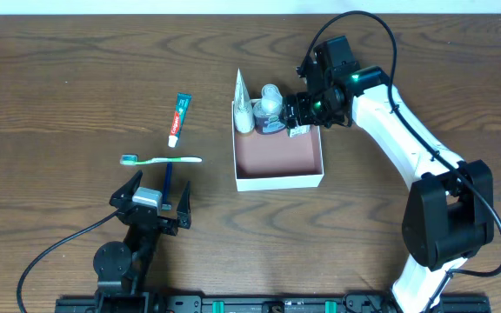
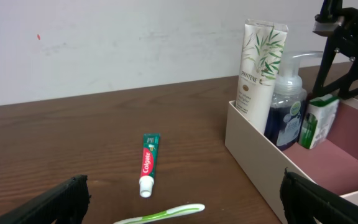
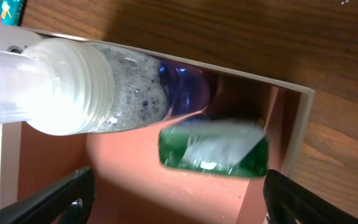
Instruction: Pack container
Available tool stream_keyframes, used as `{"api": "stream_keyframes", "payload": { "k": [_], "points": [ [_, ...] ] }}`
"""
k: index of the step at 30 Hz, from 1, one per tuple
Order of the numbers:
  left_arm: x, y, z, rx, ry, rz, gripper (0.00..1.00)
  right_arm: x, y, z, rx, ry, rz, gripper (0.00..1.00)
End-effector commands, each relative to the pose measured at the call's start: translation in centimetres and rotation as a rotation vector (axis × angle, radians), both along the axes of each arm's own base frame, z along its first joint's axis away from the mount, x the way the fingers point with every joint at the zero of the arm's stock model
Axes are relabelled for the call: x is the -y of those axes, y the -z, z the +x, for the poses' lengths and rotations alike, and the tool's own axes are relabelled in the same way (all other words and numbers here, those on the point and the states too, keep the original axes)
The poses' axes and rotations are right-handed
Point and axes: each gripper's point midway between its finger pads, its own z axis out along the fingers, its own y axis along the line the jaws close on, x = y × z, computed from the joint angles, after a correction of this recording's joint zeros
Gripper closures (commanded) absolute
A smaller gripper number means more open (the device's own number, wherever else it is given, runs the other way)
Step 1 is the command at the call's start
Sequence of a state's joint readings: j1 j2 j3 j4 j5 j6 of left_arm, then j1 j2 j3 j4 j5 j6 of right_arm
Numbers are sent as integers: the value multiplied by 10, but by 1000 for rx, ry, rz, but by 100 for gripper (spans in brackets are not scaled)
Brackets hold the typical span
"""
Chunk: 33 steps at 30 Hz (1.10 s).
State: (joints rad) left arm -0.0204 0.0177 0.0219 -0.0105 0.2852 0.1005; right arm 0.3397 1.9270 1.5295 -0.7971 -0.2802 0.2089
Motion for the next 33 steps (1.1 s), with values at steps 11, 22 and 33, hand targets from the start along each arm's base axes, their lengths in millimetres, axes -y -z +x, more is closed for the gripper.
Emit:
{"api": "stream_keyframes", "payload": {
  "k": [11,22,33],
  "points": [
    [2,17,-1,-55,11,-13,2,19,-43,20,61,58,21,1],
    [2,17,-1,-55,11,-13,2,97,-88,19,92,217,5,1],
    [2,17,-1,-55,11,-13,2,210,-82,9,28,490,-107,1]
  ]
}}
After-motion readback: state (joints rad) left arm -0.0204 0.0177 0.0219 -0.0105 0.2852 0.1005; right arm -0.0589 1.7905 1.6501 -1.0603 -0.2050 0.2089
